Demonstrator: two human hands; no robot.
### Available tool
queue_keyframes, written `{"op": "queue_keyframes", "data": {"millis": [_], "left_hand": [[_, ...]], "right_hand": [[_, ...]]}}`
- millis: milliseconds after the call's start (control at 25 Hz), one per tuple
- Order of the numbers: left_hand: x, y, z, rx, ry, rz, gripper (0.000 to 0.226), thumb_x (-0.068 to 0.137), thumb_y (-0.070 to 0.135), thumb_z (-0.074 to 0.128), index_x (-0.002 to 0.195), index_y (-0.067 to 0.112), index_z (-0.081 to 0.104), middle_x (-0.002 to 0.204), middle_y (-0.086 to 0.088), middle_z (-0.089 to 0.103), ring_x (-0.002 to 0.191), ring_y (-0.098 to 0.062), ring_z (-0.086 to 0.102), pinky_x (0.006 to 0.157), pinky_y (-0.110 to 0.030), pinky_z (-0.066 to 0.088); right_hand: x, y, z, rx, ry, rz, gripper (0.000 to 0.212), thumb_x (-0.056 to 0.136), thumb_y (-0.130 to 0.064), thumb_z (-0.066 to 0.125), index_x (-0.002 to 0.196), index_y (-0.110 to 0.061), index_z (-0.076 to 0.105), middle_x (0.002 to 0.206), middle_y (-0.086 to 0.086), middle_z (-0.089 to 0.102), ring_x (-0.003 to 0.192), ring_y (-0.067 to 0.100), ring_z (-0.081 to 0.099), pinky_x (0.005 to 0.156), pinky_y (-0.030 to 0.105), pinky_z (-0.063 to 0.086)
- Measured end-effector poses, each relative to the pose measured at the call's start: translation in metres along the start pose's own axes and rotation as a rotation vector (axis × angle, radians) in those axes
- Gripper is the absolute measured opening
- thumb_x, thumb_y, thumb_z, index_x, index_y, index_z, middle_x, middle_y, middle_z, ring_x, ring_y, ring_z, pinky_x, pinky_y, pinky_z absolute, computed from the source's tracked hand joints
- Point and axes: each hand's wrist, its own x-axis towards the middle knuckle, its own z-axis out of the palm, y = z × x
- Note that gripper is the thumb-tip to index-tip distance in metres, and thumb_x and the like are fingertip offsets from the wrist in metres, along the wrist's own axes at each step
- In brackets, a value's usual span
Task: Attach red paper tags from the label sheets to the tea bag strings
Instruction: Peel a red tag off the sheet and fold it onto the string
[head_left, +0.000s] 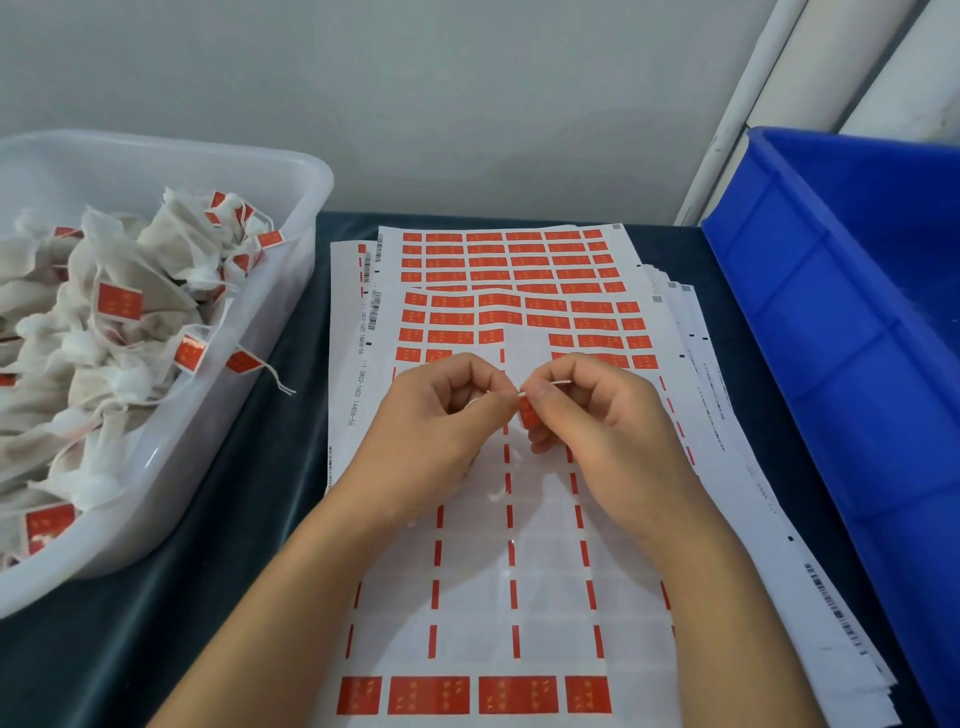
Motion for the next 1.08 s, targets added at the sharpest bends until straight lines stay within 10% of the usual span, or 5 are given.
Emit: {"op": "queue_keyframes", "data": {"millis": [800,1080], "left_hand": [[-0.0004,-0.005,0.003,0.179,-0.004,0.063,0.012,0.098,0.035,0.066,0.087,0.035,0.071,0.062,0.01,0.063,0.049,-0.002,0.052,0.049,-0.012,0.043],[-0.0057,-0.0017,-0.0047,0.383,0.125,0.099,0.012,0.09,0.052,0.072,0.097,0.044,0.067,0.099,0.029,0.065,0.095,0.005,0.063,0.066,-0.009,0.054]], "right_hand": [[0.0008,0.0067,0.0028,-0.129,0.077,-0.081,0.01,0.101,-0.026,0.065,0.094,-0.031,0.069,0.087,-0.014,0.072,0.087,0.009,0.071,0.073,0.022,0.06],[0.001,0.0029,-0.0001,-0.01,0.344,-0.067,0.005,0.101,-0.035,0.064,0.097,-0.033,0.066,0.095,-0.02,0.073,0.088,0.007,0.073,0.068,0.015,0.057]]}}
